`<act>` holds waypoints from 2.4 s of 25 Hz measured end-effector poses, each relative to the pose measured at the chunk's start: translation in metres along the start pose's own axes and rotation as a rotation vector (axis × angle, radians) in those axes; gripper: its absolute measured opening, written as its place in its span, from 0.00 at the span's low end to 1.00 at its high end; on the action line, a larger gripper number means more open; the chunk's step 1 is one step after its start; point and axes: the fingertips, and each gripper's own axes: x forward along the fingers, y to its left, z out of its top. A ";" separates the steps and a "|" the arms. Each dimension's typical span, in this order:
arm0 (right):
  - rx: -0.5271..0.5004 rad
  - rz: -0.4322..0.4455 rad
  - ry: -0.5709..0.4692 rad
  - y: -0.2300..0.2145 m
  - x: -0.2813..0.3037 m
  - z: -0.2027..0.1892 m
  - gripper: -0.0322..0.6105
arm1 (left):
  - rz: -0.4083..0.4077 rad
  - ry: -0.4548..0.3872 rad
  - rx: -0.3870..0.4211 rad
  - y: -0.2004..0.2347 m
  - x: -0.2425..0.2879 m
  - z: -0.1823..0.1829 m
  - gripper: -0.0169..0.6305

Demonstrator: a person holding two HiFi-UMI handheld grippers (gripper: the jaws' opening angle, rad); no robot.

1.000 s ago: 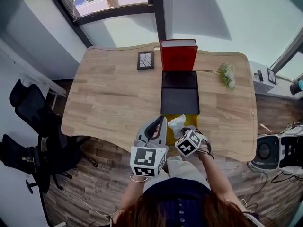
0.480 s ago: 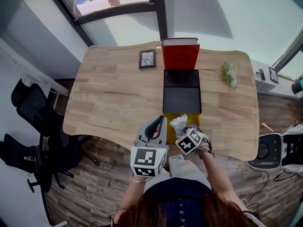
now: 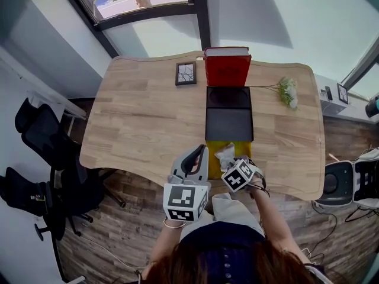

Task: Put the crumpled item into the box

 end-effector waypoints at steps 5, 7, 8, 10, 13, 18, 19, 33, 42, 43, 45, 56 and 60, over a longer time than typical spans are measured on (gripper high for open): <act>0.025 -0.014 -0.026 -0.003 -0.007 0.003 0.17 | -0.012 -0.004 0.005 -0.003 0.000 0.001 0.08; 0.037 -0.019 -0.028 -0.005 -0.010 0.002 0.17 | -0.016 -0.006 0.006 -0.004 -0.001 0.002 0.08; 0.040 -0.026 -0.030 -0.006 -0.011 0.001 0.17 | -0.017 -0.007 0.007 -0.004 -0.002 0.003 0.08; 0.051 -0.037 -0.044 -0.008 -0.015 0.004 0.17 | -0.020 -0.010 0.008 -0.005 -0.003 0.003 0.08; 0.074 -0.051 -0.075 -0.011 -0.024 0.010 0.17 | -0.025 -0.015 0.011 -0.004 -0.005 0.004 0.08; 0.109 -0.082 -0.104 -0.015 -0.036 0.013 0.15 | -0.037 -0.024 0.017 -0.004 -0.009 0.005 0.08; 0.117 -0.088 -0.112 -0.016 -0.039 0.014 0.14 | -0.039 -0.026 0.018 -0.005 -0.010 0.006 0.08; 0.194 -0.180 -0.221 -0.015 -0.085 0.024 0.12 | -0.084 -0.061 0.038 -0.013 -0.034 0.010 0.08; 0.221 -0.254 -0.307 -0.009 -0.119 0.029 0.11 | -0.091 -0.088 0.035 -0.012 -0.054 0.012 0.08; 0.224 -0.261 -0.321 -0.007 -0.124 0.030 0.11 | -0.093 -0.092 0.035 -0.012 -0.056 0.012 0.08; 0.231 -0.277 -0.349 -0.003 -0.135 0.033 0.10 | -0.099 -0.098 0.036 -0.012 -0.062 0.013 0.08; 0.261 -0.371 -0.488 0.014 -0.196 0.043 0.10 | -0.137 -0.127 0.058 -0.025 -0.093 0.016 0.08; 0.271 -0.403 -0.526 0.024 -0.211 0.044 0.10 | -0.145 -0.137 0.068 -0.027 -0.106 0.017 0.08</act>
